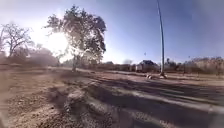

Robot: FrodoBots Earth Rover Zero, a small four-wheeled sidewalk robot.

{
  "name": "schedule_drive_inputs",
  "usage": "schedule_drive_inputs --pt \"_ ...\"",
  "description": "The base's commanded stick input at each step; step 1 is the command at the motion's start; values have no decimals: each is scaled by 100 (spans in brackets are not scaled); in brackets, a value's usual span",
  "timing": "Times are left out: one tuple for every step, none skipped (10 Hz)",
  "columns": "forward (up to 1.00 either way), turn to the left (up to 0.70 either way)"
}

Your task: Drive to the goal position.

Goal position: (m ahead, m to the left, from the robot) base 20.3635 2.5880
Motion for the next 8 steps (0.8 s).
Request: schedule_drive_inputs --pt "50 0" --pt "50 0" --pt "50 0" --pt "50 0" --pt "50 0" --pt "50 0" --pt "50 0" --pt "50 0"
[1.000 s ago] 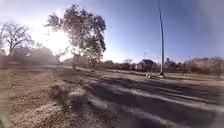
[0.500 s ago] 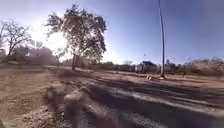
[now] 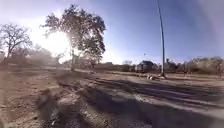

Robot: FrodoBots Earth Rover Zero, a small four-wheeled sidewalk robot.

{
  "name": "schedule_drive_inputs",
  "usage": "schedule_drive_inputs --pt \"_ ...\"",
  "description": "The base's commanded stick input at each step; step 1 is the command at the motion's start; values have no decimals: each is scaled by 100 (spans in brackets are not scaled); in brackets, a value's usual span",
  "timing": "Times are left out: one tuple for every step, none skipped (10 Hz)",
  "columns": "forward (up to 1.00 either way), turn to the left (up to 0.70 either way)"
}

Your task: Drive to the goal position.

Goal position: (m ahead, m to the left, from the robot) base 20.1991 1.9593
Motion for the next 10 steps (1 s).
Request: schedule_drive_inputs --pt "50 0" --pt "50 0" --pt "50 0" --pt "50 0" --pt "50 0" --pt "50 0" --pt "50 0" --pt "50 0" --pt "50 0" --pt "50 0"
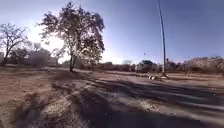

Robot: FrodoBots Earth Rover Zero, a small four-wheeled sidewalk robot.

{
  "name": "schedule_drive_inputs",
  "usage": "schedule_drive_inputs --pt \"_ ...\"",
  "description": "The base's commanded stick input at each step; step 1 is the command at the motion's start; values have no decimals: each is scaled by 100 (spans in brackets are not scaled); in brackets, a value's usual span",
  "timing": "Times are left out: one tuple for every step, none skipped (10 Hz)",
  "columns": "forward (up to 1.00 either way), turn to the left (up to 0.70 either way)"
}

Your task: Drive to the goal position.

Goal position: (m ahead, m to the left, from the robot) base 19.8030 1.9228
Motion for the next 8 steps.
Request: schedule_drive_inputs --pt "50 0" --pt "50 0" --pt "50 0" --pt "50 0" --pt "50 0" --pt "50 0" --pt "50 0" --pt "50 0"
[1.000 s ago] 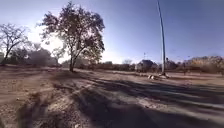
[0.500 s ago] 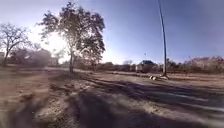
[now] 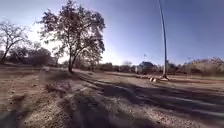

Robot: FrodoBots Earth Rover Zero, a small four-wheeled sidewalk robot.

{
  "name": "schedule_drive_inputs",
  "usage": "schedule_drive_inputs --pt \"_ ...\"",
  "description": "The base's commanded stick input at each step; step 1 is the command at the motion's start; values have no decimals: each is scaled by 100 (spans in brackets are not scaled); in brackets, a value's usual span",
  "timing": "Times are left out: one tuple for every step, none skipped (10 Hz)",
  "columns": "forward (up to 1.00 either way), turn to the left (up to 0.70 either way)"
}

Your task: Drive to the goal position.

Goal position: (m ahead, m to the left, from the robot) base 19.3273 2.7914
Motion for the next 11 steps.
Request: schedule_drive_inputs --pt "50 0" --pt "50 0" --pt "50 0" --pt "50 0" --pt "50 0" --pt "50 0" --pt "50 0" --pt "50 0" --pt "50 0" --pt "50 0" --pt "50 0"
